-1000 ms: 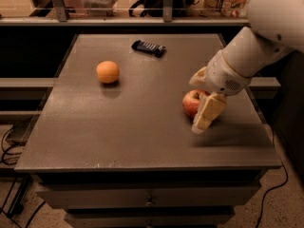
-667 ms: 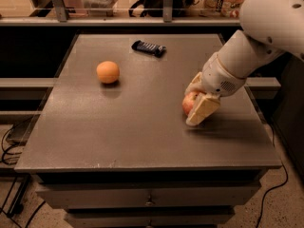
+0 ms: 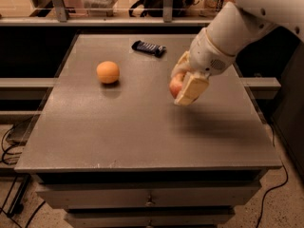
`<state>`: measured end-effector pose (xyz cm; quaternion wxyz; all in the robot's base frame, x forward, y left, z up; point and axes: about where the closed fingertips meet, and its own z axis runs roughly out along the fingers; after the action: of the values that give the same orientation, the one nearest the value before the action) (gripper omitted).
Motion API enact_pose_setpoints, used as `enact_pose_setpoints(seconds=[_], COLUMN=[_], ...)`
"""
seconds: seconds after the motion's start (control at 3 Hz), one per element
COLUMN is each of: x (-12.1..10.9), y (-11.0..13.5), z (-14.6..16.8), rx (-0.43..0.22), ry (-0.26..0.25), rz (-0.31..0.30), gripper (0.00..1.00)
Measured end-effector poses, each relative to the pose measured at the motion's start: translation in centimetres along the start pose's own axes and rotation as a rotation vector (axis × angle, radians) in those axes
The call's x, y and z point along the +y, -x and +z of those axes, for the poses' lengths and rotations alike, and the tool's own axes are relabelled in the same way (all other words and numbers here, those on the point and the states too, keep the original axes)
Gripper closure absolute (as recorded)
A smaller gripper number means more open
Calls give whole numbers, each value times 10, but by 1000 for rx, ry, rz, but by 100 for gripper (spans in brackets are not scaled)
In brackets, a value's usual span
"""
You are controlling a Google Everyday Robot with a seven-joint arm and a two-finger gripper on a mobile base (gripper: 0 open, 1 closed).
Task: Move apple near orange
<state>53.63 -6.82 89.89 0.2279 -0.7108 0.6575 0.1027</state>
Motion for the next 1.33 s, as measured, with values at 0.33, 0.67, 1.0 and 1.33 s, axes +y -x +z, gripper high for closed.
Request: enact_pose_setpoints(seconds=[0.33, 0.67, 1.0, 1.33], x=[-1, -1, -9, -29], y=[3, 3, 22, 60], z=[-2, -2, 11, 35], rx=[-2, -2, -46, -100], ry=[-6, -6, -12, -11], rz=[-4, -4, -12, -50], gripper=[100, 100, 100, 100])
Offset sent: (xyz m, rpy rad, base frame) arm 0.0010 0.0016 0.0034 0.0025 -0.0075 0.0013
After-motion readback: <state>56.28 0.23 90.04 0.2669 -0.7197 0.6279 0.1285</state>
